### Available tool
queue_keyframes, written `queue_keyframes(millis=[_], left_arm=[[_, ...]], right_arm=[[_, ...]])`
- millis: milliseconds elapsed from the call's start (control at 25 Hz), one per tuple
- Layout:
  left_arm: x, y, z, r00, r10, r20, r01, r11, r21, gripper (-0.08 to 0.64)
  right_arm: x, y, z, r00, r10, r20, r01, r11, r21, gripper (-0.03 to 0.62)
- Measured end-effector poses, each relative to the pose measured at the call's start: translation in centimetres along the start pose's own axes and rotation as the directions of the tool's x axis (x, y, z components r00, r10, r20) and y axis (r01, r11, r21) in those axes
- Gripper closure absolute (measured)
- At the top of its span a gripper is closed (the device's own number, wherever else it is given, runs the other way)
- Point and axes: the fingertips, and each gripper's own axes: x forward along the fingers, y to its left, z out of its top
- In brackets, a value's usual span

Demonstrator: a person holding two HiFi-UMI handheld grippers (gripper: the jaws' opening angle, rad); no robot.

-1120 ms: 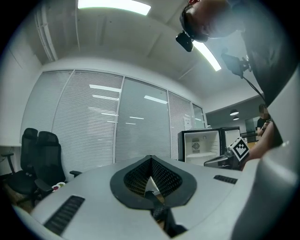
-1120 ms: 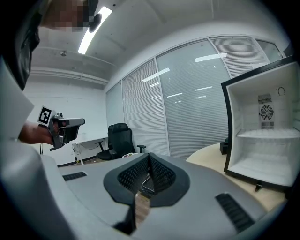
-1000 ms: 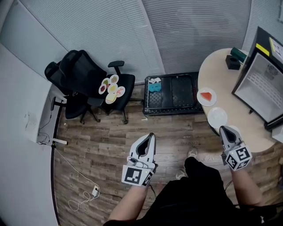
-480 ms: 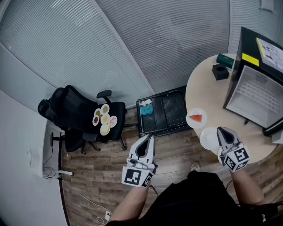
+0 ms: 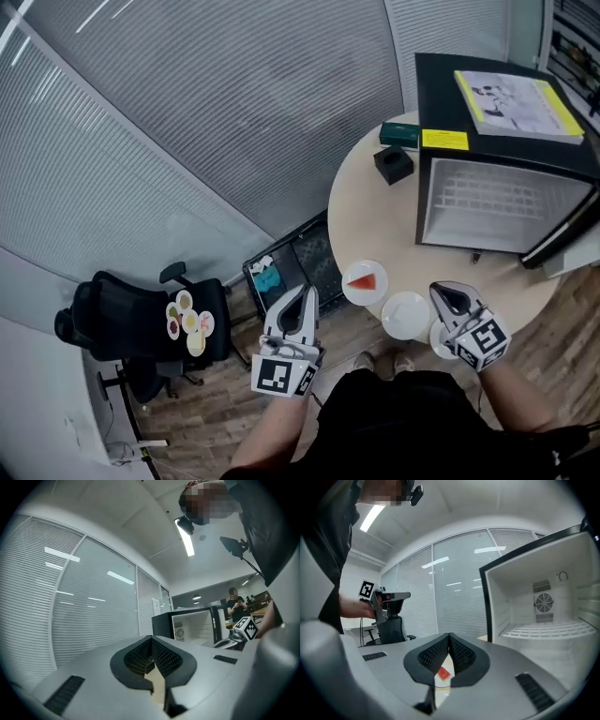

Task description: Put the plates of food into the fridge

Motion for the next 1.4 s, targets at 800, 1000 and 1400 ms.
queue_keyframes(millis=[800, 1000, 1400], left_arm=[[11.9, -6.6, -1.9, 0.795, -0.604, 0.044, 0.606, 0.794, -0.049, 0.558], [11.7, -7.5, -2.5, 0.712, -0.699, 0.064, 0.702, 0.709, -0.064, 0.558], [10.7, -11.8, -5.0, 0.571, -0.817, 0.076, 0.819, 0.560, -0.126, 0.558]], right_arm=[[-8.9, -4.1, -0.4, 0.784, -0.620, -0.002, 0.614, 0.776, 0.143, 0.600], [-11.0, -2.8, -2.8, 0.670, -0.741, -0.049, 0.735, 0.653, 0.180, 0.598], [-15.7, 1.3, -4.6, 0.505, -0.862, -0.053, 0.842, 0.478, 0.250, 0.598]])
